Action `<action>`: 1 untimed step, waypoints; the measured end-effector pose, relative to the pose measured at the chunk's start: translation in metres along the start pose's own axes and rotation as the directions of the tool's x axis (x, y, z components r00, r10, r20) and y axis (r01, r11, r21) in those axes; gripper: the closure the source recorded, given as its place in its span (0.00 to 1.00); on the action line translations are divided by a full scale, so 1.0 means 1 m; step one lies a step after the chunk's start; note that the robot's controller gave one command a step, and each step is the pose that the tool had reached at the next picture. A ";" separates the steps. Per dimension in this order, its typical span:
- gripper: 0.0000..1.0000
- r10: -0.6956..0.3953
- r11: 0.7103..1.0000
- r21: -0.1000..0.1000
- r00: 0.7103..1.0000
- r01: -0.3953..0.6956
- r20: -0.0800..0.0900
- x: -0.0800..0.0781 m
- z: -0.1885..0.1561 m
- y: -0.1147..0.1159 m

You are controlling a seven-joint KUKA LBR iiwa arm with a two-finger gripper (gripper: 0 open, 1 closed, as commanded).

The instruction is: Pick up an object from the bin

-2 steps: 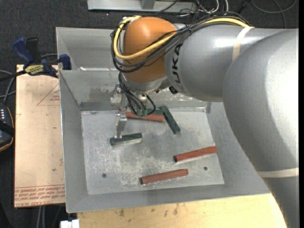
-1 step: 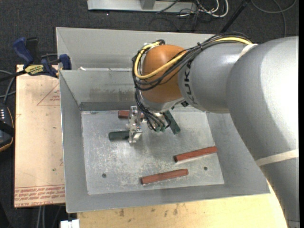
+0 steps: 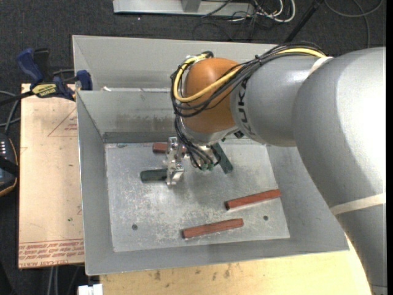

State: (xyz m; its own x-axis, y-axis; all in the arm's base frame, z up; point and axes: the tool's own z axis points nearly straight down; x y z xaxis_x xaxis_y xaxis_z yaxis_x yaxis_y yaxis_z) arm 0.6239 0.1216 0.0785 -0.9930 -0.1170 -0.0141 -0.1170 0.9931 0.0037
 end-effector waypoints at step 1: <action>1.00 0.047 0.999 0.002 0.999 -0.047 -0.007 0.012 -0.165 0.014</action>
Offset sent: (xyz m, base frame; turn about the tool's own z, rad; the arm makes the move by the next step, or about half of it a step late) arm 0.0000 0.0000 0.0000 0.0000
